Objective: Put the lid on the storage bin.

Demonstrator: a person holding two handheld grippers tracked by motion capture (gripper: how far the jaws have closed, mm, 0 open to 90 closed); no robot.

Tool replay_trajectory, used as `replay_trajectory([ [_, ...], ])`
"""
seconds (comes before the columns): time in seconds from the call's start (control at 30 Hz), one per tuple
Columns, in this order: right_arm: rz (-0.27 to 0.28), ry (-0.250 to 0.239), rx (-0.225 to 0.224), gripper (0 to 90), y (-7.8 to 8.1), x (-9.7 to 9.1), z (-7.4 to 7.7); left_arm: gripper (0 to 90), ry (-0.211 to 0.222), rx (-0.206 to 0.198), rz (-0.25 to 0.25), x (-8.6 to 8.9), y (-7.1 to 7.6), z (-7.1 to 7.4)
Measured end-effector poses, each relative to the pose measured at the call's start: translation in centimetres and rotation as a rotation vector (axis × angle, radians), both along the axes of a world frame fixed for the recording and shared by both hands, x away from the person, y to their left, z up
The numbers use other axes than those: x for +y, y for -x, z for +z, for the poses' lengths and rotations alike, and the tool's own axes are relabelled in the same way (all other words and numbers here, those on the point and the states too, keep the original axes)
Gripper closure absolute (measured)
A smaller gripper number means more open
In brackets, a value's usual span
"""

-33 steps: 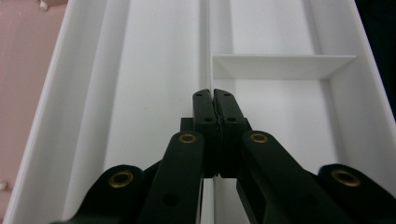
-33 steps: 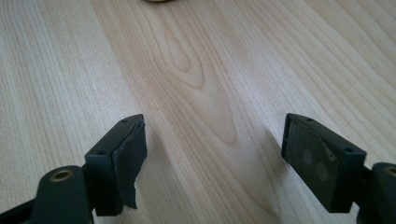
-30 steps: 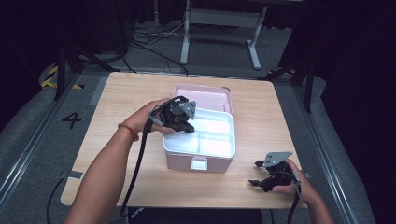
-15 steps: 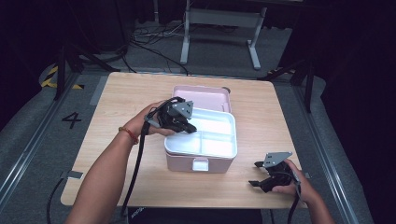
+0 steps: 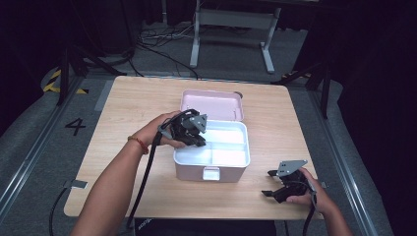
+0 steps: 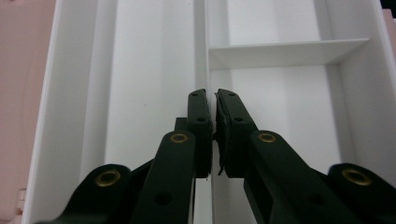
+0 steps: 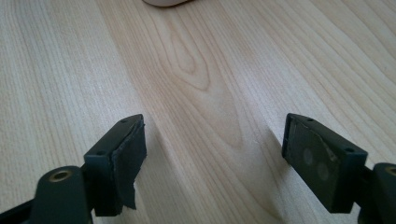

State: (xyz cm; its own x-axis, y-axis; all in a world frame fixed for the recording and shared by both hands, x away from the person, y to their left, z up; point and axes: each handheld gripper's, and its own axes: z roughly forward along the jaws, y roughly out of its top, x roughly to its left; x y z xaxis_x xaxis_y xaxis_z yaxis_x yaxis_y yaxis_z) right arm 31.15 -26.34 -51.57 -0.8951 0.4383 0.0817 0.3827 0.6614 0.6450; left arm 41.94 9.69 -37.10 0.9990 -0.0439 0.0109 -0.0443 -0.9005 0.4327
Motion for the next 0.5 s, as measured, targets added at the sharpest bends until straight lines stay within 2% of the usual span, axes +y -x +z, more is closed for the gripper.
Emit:
replay_trajectory([
  [0.13, -0.007, 0.005, -0.005, 22.7, 0.0, -0.1, 0.1, 76.8, 0.012, -0.02, 0.015, 0.3, 0.2, 0.5],
  [0.27, -0.031, 0.008, -0.014, 23.9, -0.2, -0.2, 0.3, 65.9, 0.039, -0.049, 0.072, 1.4, 0.2, 1.9],
  [0.3, -0.039, 0.001, -0.017, 24.3, -0.3, -0.3, 0.5, 63.1, 0.051, -0.068, 0.096, 1.9, 0.2, 2.4],
  [0.37, -0.059, -0.019, -0.022, 24.6, -0.5, -0.6, 1.0, 50.5, 0.052, -0.079, 0.114, 2.2, 0.2, 2.6],
  [0.4, -0.075, -0.032, -0.031, 25.0, -0.7, -0.8, 1.4, 44.6, 0.062, -0.101, 0.183, 3.3, 0.1, 3.3],
  [0.43, -0.095, -0.04, -0.039, 25.2, -0.9, -0.9, 1.7, 42.2, 0.065, -0.102, 0.214, 3.8, 0.0, 3.5],
  [0.47, -0.116, -0.048, -0.048, 25.4, -1.1, -1.1, 2.1, 38.4, 0.066, -0.12, 0.25, 4.3, -0.2, 3.6],
  [0.5, -0.132, -0.06, -0.056, 25.6, -1.4, -1.2, 2.5, 35.1, 0.066, -0.12, 0.25, 4.3, -0.2, 3.6],
])
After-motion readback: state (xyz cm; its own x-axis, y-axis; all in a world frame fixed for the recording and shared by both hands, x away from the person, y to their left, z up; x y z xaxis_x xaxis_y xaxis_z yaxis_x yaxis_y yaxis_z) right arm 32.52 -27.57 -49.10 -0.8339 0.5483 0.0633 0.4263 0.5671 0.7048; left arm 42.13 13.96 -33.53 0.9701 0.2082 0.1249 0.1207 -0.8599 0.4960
